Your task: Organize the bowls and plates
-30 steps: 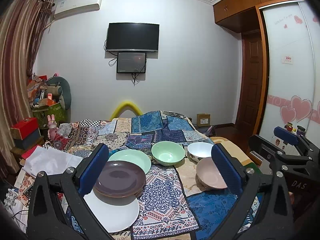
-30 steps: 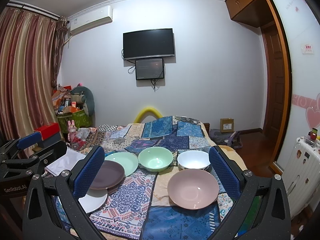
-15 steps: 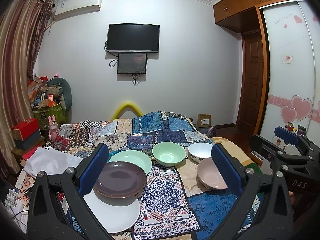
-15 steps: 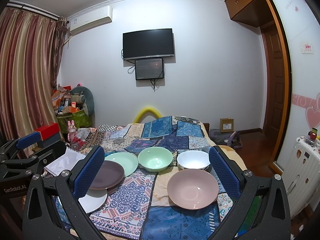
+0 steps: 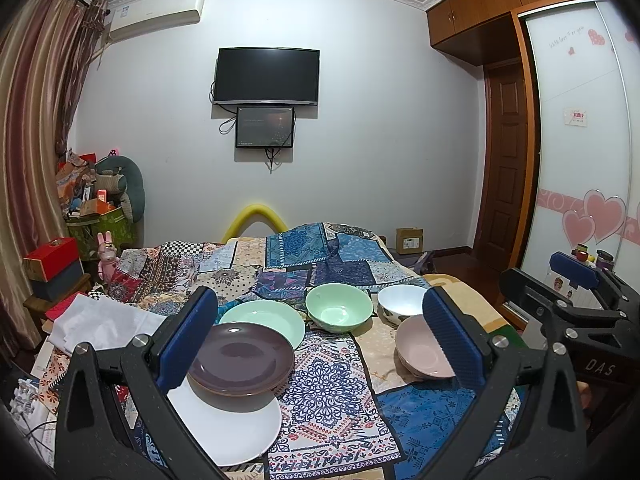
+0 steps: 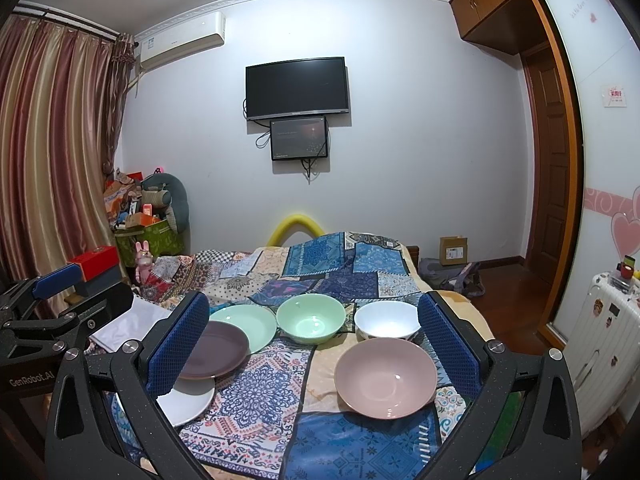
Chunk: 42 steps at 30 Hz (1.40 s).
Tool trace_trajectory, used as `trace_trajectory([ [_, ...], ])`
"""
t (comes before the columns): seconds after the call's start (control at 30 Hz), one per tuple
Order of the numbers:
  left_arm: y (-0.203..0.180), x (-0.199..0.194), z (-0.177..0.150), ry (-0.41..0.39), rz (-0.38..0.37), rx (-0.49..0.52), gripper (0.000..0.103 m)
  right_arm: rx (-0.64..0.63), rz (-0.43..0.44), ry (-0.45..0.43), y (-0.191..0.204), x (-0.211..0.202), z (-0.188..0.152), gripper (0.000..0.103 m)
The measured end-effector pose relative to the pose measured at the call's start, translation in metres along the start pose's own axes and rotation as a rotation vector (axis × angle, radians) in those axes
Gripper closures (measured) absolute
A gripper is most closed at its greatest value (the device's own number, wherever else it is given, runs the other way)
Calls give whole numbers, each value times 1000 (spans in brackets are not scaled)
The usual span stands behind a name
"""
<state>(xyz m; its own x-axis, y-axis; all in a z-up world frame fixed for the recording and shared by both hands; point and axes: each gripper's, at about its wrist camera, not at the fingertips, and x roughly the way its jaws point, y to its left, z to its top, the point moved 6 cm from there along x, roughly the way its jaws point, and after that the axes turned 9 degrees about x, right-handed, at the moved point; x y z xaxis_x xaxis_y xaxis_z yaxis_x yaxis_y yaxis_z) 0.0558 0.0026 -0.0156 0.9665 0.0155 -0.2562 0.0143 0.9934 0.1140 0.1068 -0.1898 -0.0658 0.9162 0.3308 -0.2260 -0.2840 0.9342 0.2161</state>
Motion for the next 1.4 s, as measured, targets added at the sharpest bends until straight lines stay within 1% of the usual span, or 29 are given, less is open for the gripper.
trace_trajectory([
  [0.5,0,0,-1,1,2,0,0,-3,0,4,0,1,-1,0],
  [0.73,3,7,-4,14,-1,-4,0,-4,-1,7,0,3,-2,0],
  [1.1,19,31,-14,50,3,-12,0,-8,15,64,10,34,-14,0],
  [1.27,35,44,-22,57,11,-32,0,-13,28,95,15,47,-20,0],
  [1.4,48,57,-30,90,16,-38,0,-15,41,124,21,61,-24,0],
])
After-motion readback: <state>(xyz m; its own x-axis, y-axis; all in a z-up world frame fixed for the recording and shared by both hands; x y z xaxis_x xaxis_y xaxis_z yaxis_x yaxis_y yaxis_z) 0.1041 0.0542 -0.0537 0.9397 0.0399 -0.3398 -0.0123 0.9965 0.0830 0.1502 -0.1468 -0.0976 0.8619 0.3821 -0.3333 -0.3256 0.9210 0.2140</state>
